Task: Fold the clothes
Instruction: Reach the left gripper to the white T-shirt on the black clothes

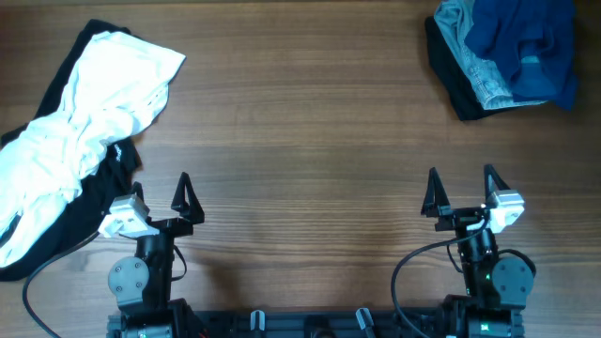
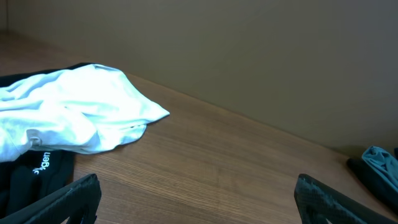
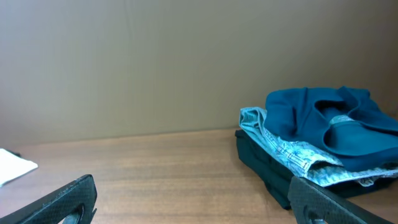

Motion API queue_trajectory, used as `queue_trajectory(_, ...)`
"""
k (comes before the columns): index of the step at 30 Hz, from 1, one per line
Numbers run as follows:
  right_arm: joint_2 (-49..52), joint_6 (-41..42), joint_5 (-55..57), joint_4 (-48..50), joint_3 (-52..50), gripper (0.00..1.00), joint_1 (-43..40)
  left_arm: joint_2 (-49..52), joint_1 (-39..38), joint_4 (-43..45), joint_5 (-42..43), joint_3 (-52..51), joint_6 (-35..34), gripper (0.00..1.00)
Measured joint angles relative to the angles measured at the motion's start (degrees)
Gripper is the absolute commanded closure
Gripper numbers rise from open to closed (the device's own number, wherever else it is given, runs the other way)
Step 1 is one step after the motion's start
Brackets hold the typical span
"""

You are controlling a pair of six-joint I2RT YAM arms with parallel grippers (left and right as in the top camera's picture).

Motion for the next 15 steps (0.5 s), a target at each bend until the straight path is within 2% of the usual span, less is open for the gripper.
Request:
queue_trajectory(5,8.2,-2.3,-0.8,2.5,4.0,0.00,0.0,0.1,0.0,-2.5,0.0,2.1,1.0,0.00)
queue_trajectory(9,20.7,-4.3,-1.8,3.9,13.1,0.00,0.0,2.9,0.0,-6.9,0.0,8.9,3.5,0.00)
queue_trajectory(15,41.2,-7.2,-6.9,3.9,27.3,0.00,0.0,17.6,0.0,-12.0,0.5,20.6,4.3,0.00)
